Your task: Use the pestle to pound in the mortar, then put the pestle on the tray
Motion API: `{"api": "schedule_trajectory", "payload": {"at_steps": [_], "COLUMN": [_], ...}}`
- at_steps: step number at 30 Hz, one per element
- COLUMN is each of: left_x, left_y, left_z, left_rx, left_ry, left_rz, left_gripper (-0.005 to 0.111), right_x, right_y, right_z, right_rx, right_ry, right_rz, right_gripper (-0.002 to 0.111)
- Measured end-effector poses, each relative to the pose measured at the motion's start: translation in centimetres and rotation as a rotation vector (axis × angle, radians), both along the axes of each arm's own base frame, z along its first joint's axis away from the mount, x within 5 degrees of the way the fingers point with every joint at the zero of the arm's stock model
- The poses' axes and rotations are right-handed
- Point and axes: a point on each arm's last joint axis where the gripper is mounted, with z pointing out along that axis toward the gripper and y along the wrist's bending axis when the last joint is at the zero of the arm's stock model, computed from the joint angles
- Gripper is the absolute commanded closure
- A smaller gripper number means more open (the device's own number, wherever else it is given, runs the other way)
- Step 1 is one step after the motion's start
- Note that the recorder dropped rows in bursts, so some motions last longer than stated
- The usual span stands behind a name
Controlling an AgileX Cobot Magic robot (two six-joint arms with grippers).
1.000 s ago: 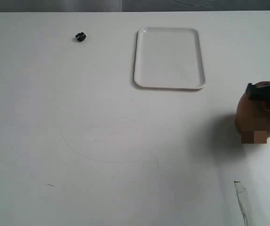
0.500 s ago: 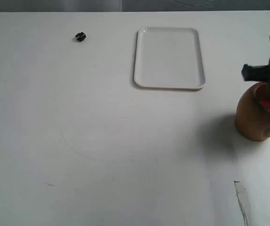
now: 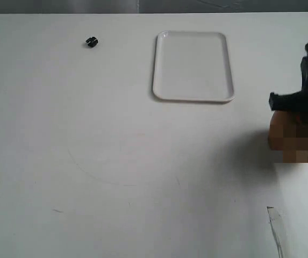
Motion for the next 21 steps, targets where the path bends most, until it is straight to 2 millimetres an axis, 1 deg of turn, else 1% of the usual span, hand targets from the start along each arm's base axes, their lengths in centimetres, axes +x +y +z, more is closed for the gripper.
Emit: {"api": "schedule_trajectory", "payload": {"at_steps": [1, 4, 6, 7, 8, 10, 12, 14, 15, 17, 18, 21], "left_x": [0.0, 0.0, 0.0, 0.0, 0.0, 0.0, 0.0, 0.0, 0.0, 0.0, 0.0, 0.0], "left_y": [0.0, 0.0, 0.0, 0.0, 0.0, 0.0, 0.0, 0.0, 0.0, 0.0, 0.0, 0.0], "left_z": [0.0, 0.0, 0.0, 0.0, 0.0, 0.0, 0.0, 0.0, 0.0, 0.0, 0.0, 0.0], "left_rx": [0.0, 0.0, 0.0, 0.0, 0.0, 0.0, 0.0, 0.0, 0.0, 0.0, 0.0, 0.0], "left_ry": [0.0, 0.0, 0.0, 0.0, 0.0, 0.0, 0.0, 0.0, 0.0, 0.0, 0.0, 0.0], "left_rz": [0.0, 0.0, 0.0, 0.0, 0.0, 0.0, 0.0, 0.0, 0.0, 0.0, 0.0, 0.0], "left_gripper": [0.107, 0.107, 0.107, 0.107, 0.107, 0.107, 0.107, 0.107, 0.107, 0.107, 0.107, 0.107], "right_x": [0.1, 0.3, 0.2, 0.1, -0.1, -0.9, -2.1, -2.7, -2.7, -1.9, -0.9, 0.7], "right_y": [0.0, 0.0, 0.0, 0.1, 0.2, 0.0, -0.3, -0.2, 0.0, 0.7, 1.6, 3.2], "right_z": [-1.8, -2.2, -1.6, -0.4, 1.5, 4.5, 7.0, 8.6, 8.9, 9.9, 10.8, 12.6], "right_rx": [-0.018, -0.022, -0.003, 0.027, 0.067, 0.129, 0.18, 0.224, 0.235, 0.246, 0.235, 0.199], "right_ry": [0.065, 0.04, 0.04, 0.009, -0.07, -0.204, -0.321, -0.378, -0.372, -0.309, -0.232, -0.115], "right_rz": [-0.012, -0.02, -0.01, 0.008, 0.026, 0.049, 0.087, 0.139, 0.152, 0.182, 0.215, 0.275], "right_gripper": [0.108, 0.108, 0.108, 0.108, 0.108, 0.108, 0.108, 0.108, 0.108, 0.108, 0.108, 0.108]}}
